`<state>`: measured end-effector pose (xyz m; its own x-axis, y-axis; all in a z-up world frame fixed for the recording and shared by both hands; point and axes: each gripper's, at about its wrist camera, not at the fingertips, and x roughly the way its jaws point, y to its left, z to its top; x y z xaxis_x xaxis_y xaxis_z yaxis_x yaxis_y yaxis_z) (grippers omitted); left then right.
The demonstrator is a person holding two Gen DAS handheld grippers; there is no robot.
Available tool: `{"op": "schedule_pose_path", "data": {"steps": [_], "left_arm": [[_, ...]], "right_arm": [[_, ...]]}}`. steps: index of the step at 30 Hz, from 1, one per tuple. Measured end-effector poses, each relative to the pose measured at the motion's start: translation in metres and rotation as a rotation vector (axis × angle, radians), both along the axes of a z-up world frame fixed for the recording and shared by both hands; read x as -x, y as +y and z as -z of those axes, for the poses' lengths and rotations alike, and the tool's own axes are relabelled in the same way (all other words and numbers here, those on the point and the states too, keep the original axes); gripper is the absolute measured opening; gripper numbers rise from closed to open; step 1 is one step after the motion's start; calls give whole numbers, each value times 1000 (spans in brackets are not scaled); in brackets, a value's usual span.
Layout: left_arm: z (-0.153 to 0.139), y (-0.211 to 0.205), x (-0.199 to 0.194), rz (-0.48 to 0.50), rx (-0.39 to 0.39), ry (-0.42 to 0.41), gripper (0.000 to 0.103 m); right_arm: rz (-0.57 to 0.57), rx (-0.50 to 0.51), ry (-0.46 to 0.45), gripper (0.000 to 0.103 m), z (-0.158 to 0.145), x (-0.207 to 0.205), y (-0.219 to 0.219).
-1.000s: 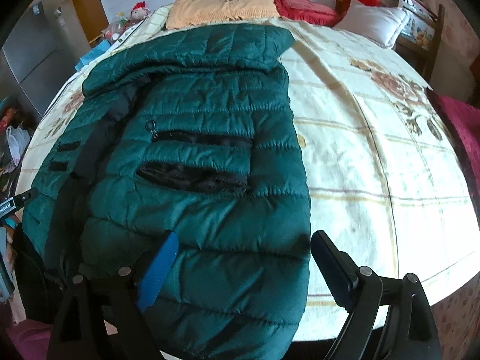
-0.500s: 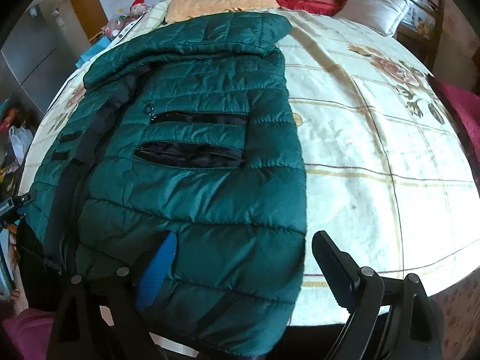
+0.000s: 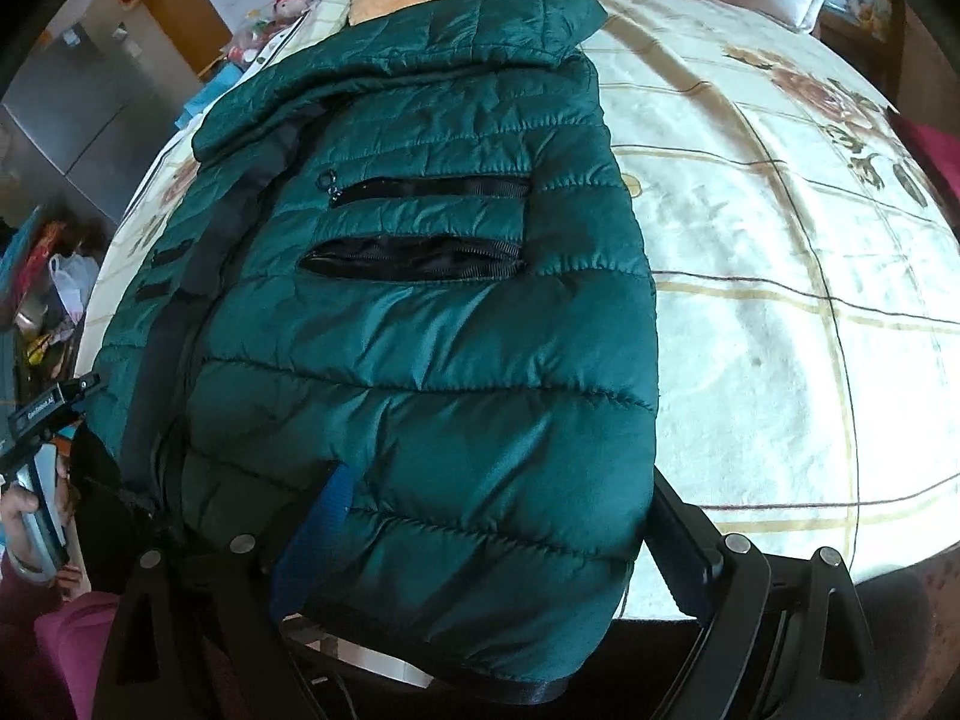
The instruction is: Fold large clothes
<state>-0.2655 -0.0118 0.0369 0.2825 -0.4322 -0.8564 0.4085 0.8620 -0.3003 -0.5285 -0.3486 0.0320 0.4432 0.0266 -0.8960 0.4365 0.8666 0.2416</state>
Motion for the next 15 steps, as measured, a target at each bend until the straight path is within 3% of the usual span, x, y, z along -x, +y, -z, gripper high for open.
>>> {"op": "schedule_pose_path", "data": {"steps": [5,15], "left_arm": [[0,-3,1,7,-21,-10,84],[1,-9,3,16,-54,-23,86]], "right_arm": [[-7,-66,-15,91,5,3,-3],[-69,-100,-82,89,-3,0,4]]}}
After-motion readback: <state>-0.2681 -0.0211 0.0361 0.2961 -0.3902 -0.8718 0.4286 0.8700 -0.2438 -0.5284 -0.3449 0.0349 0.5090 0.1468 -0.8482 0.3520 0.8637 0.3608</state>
